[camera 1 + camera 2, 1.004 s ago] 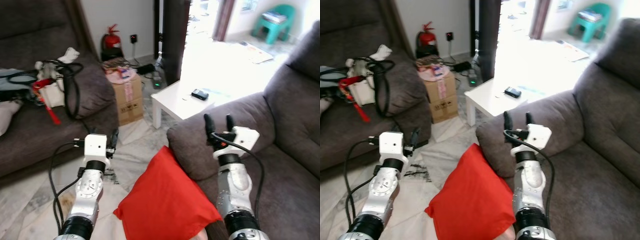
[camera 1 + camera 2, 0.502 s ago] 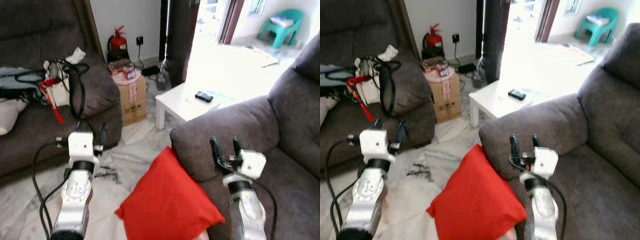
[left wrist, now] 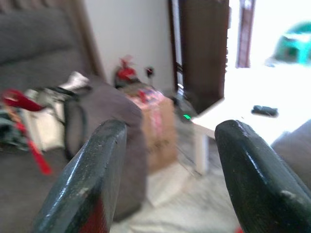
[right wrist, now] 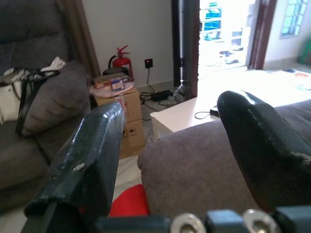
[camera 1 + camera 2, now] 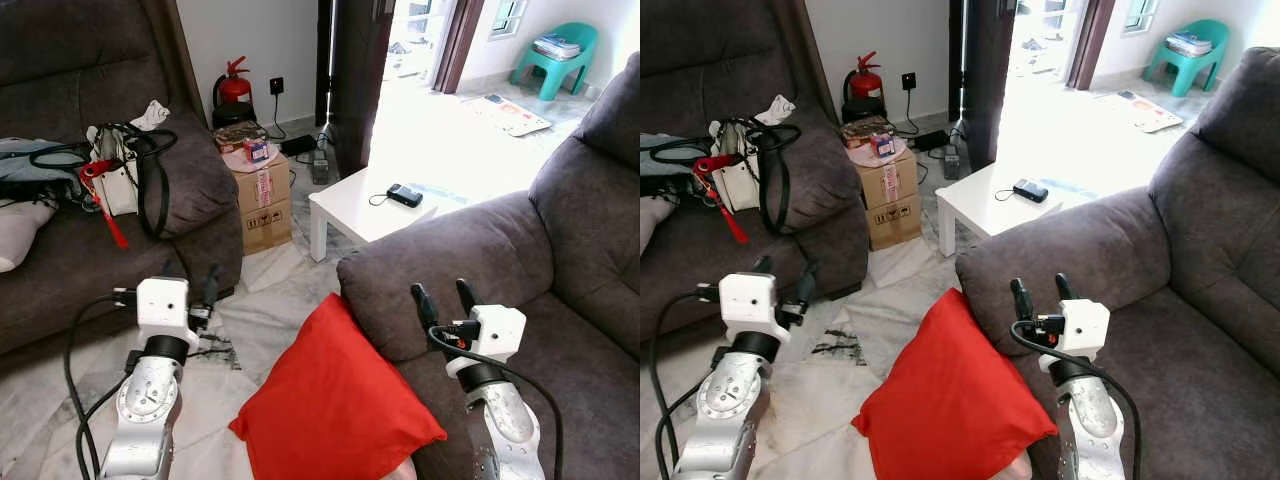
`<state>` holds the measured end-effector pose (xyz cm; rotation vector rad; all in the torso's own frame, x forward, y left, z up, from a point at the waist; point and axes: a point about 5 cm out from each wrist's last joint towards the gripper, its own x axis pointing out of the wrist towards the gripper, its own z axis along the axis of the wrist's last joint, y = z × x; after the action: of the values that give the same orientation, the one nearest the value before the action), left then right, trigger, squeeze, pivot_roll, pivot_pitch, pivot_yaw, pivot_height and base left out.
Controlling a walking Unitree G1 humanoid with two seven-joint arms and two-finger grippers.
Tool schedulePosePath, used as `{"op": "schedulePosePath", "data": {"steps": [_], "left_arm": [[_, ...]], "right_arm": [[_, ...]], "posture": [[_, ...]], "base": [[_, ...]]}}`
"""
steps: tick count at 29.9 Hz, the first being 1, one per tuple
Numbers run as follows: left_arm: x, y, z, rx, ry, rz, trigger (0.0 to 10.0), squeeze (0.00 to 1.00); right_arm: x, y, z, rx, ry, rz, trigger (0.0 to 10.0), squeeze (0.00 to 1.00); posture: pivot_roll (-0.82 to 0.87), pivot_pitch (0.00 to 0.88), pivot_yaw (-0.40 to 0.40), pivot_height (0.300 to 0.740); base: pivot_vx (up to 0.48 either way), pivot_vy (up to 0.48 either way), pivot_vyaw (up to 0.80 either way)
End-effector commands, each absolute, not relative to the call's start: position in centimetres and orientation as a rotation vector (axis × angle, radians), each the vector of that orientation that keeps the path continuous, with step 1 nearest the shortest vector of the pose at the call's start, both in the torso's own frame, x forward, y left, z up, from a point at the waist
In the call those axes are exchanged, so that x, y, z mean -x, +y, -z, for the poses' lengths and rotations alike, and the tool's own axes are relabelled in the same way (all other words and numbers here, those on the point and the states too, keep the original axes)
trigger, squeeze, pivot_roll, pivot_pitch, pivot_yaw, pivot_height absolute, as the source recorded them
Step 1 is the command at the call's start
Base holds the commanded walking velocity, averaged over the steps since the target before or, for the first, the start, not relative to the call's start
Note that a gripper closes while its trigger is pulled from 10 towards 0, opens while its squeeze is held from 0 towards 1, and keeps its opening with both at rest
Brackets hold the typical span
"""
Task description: Move the pillow to the sofa from floor
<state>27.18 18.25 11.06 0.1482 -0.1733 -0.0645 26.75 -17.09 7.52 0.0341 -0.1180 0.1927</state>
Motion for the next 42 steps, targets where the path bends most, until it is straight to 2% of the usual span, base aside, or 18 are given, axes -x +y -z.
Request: {"op": "schedulePosePath", "data": {"steps": [1,8,15,20,27,42], "left_arm": [[-27.2,17.2,-10.7,-0.154,-0.139,0.159,10.0,0.00],[-27.4,16.5,-10.7,-0.210,-0.118,0.258,10.0,0.00],[-27.9,16.8,-11.2,-0.245,-0.133,0.224,10.0,0.00],[-28.1,17.2,-11.7,-0.233,-0.164,0.153,10.0,0.00],[-28.9,16.5,-12.1,-0.201,-0.186,0.141,10.0,0.00],[-29.0,16.3,-12.0,-0.185,-0.188,0.131,10.0,0.00]], "right_arm": [[-27.3,-17.2,-7.7,0.021,-0.114,-0.202,10.0,0.00],[-28.5,-18.3,-7.5,0.083,-0.084,-0.173,10.0,0.00],[-29.4,-18.1,-8.0,0.048,-0.092,-0.153,10.0,0.00],[-29.3,-17.5,-8.1,-0.021,-0.110,-0.134,10.0,0.00],[-28.7,-16.8,-7.5,-0.082,-0.098,-0.100,10.0,0.00],[-29.5,-16.6,-7.9,-0.080,-0.089,-0.104,10.0,0.00]], "posture": [[0.00,0.060,-0.001,0.740],[0.00,0.069,0.006,0.740],[0.01,0.077,0.003,0.740],[0.01,0.080,0.001,0.740],[0.01,0.076,-0.005,0.740],[0.01,0.054,-0.011,0.740]], "base": [[0.000,0.000,0.00],[0.000,0.000,0.00],[0.000,0.000,0.00],[0.000,0.000,0.00],[0.000,0.000,0.00],[0.000,0.000,0.00]]}}
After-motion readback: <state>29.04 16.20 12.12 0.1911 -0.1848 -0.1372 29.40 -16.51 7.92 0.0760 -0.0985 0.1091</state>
